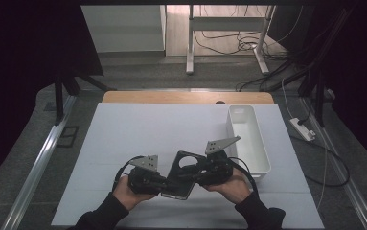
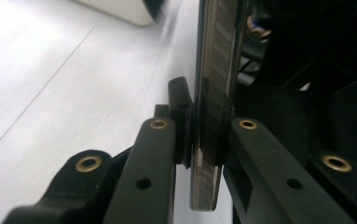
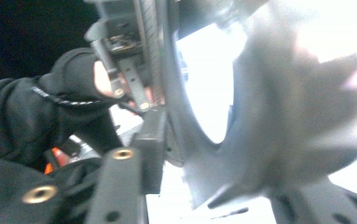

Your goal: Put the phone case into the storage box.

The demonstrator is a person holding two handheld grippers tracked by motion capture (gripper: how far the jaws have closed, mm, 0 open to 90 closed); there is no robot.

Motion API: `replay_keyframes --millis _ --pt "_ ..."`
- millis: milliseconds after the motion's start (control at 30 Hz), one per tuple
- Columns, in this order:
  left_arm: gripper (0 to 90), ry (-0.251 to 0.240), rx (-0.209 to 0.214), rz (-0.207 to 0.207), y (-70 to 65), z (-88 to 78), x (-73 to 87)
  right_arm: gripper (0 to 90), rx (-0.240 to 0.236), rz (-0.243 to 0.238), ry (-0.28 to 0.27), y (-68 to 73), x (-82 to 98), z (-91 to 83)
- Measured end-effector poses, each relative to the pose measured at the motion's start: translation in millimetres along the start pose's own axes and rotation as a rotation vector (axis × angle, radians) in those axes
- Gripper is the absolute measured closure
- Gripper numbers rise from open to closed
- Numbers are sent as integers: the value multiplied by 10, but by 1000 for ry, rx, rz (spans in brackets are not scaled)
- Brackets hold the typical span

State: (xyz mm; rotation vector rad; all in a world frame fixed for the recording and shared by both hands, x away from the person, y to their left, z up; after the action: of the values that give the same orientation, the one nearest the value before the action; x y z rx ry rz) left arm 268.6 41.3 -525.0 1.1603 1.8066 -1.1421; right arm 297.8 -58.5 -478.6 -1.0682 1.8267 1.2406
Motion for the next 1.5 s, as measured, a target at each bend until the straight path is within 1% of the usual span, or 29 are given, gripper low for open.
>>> replay_keyframes --millis 33,67,100,133,167,300,333,367,400,433,500,567,600,633,667,733,767,800,867,967,1033,1167,1233,1267,1300,1333,1367,1467,1500 --pt "843 10 -24 -7 16 0 15 494 21 1 -7 -21 -13 -8" --pt "843 15 -40 -10 29 0 22 441 66 -12 -5 -64 -26 -29" --pt "843 21 -60 -12 44 -1 28 384 95 -23 -9 -89 -36 -40" --pt "842 24 -73 -13 55 -2 32 324 141 -41 -8 -126 -52 -63" --pt "842 26 -92 -16 70 -4 35 324 141 -41 -8 -126 -52 -63" --pt "842 36 -164 -28 126 -21 46 140 229 -93 -1 -195 -81 -94" --pt "842 39 -177 -26 139 -28 50 90 254 -104 -10 -214 -99 -103" --pt "841 39 -177 -26 139 -28 50 56 272 -106 -14 -222 -108 -113" --pt "841 40 -198 -35 158 -35 55 56 272 -106 -14 -222 -108 -113" --pt "841 42 -211 -40 168 -40 58 8 309 -120 -15 -244 -116 -129" --pt "841 44 -240 -53 188 -51 62 0 342 -136 0 -263 -117 -155" --pt "841 44 -263 -62 202 -60 62 0 348 -140 -7 -269 -130 -173" --pt "841 55 -287 -62 218 -71 69 0 360 -143 -20 -279 -146 -185" --pt "841 58 -301 -63 228 -76 70 0 375 -150 -22 -295 -156 -203" --pt "842 61 -326 -71 246 -84 74 0 383 -157 -18 -304 -156 -213" --pt "842 72 -349 -75 271 -99 86 0 420 -179 -18 -344 -162 -242" --pt "842 67 -364 -87 284 -97 87 0 426 -180 -17 -353 -160 -248" --pt "842 67 -364 -87 284 -97 87 0 434 -184 -14 -366 -157 -253" --pt "841 72 -379 -91 302 -110 96 0 440 -187 -10 -377 -150 -254" --pt "842 66 -379 -97 306 -112 94 0 443 -187 -9 -382 -148 -252" --pt "842 70 -384 -94 311 -119 96 0 443 -190 -8 -381 -148 -252" --pt "842 67 -373 -103 299 -103 99 0 447 -192 -5 -390 -155 -279" --pt "842 73 -367 -100 290 -95 101 0 450 -173 -13 -398 -166 -294" --pt "842 73 -367 -100 290 -95 101 0 450 -173 -13 -398 -166 -294" --pt "842 73 -357 -96 281 -88 100 0 448 -160 -14 -396 -169 -300" --pt "842 68 -356 -99 274 -81 96 0 445 -147 -14 -394 -176 -307" --pt "842 72 -351 -97 266 -76 96 0 446 -144 -16 -394 -182 -313" --pt "842 69 -343 -96 248 -63 92 0 457 -151 -22 -391 -210 -330" --pt "841 69 -328 -99 230 -54 91 0 462 -158 -25 -390 -218 -334"
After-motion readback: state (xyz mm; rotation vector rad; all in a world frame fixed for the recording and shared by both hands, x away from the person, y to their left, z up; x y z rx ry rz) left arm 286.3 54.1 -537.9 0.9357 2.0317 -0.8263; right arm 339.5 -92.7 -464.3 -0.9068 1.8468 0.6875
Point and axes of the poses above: each handheld gripper's, and its own axes: z roughly forward along the jaws, x roughly out of its underside, y roughly to its left, the point moved 9 cm from there along z, roughly forward along the jaws, and after that the axes turned 11 degrees about -y, right-handed, at the moved point
